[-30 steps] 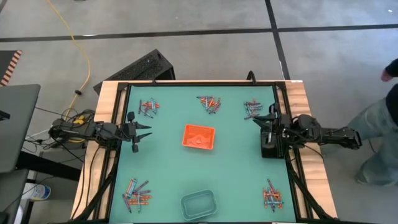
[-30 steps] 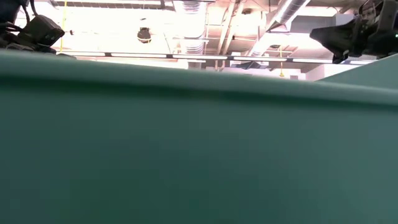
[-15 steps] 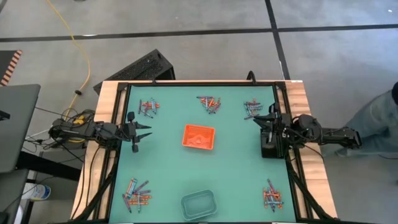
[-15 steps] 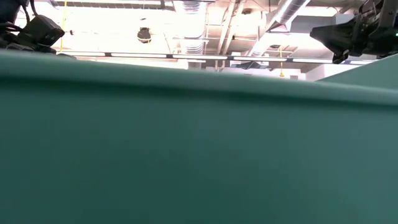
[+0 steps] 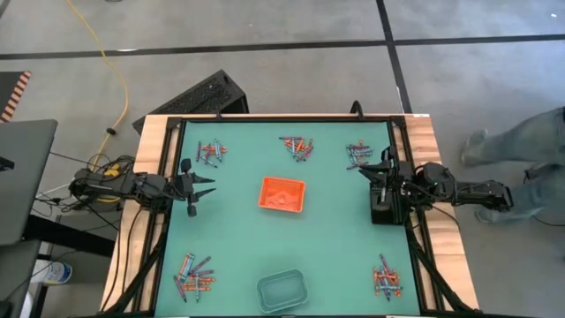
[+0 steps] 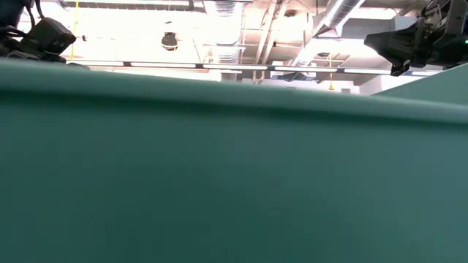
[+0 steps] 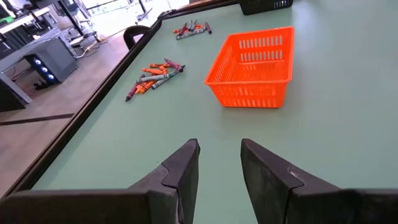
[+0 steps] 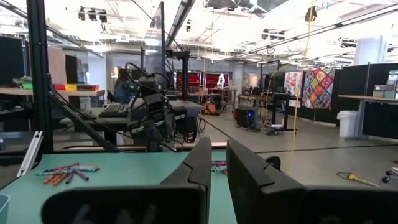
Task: Sort crayons
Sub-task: Put the purple crayon into the black bin
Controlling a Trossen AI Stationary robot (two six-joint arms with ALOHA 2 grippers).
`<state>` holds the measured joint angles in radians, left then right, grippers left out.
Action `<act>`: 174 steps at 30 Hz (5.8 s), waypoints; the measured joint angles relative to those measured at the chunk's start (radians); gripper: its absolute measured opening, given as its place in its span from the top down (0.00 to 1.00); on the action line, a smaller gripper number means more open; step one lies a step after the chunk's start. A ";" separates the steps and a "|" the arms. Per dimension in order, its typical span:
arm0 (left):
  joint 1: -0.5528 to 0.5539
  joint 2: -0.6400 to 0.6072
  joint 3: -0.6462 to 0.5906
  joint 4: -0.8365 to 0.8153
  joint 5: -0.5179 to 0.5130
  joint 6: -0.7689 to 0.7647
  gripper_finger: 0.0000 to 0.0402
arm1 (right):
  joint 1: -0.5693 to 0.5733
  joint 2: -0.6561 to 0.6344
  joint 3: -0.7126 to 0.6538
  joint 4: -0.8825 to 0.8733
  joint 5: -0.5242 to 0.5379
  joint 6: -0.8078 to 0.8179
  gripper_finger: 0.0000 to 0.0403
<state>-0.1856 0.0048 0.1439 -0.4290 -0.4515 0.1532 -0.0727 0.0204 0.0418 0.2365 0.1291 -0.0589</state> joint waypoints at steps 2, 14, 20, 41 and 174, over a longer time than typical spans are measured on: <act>0.000 0.000 0.000 0.000 0.000 0.000 0.73 | 0.000 0.000 0.000 0.000 0.000 0.000 0.86; 0.000 0.000 0.000 0.000 0.000 0.000 0.73 | 0.000 0.000 0.000 0.000 0.000 0.007 0.86; 0.000 0.000 0.000 0.000 0.000 0.000 0.73 | 0.000 0.000 0.000 -0.001 0.000 0.007 0.86; 0.000 0.000 0.000 0.000 0.000 0.000 0.73 | 0.000 0.000 0.000 -0.029 -0.001 0.008 0.86; 0.000 0.000 0.000 0.000 0.000 0.000 0.73 | -0.383 1.561 0.865 -0.987 -0.094 -0.461 1.00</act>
<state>-0.1852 0.0048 0.1440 -0.4290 -0.4515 0.1532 -0.4552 1.5814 0.9067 -0.7508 0.0354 -0.5200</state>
